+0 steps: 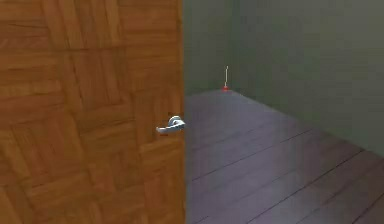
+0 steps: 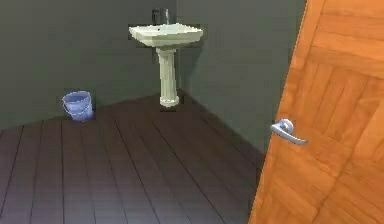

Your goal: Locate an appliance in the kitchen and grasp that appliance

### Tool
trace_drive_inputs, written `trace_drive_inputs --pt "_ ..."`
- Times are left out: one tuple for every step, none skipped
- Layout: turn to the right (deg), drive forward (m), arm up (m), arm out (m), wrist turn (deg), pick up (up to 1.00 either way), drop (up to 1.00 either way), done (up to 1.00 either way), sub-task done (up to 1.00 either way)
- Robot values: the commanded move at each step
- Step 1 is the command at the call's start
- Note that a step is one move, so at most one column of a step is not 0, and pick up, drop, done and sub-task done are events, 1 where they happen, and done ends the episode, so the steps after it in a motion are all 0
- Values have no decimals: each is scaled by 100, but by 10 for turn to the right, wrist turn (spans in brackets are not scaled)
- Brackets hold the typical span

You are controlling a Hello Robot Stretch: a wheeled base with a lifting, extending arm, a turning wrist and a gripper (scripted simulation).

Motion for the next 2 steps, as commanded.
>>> trace_drive_inputs --pt "-450 0 0 0 0 0 0 0 0" --pt "-270 0 0 0 0 0 0 0 0"
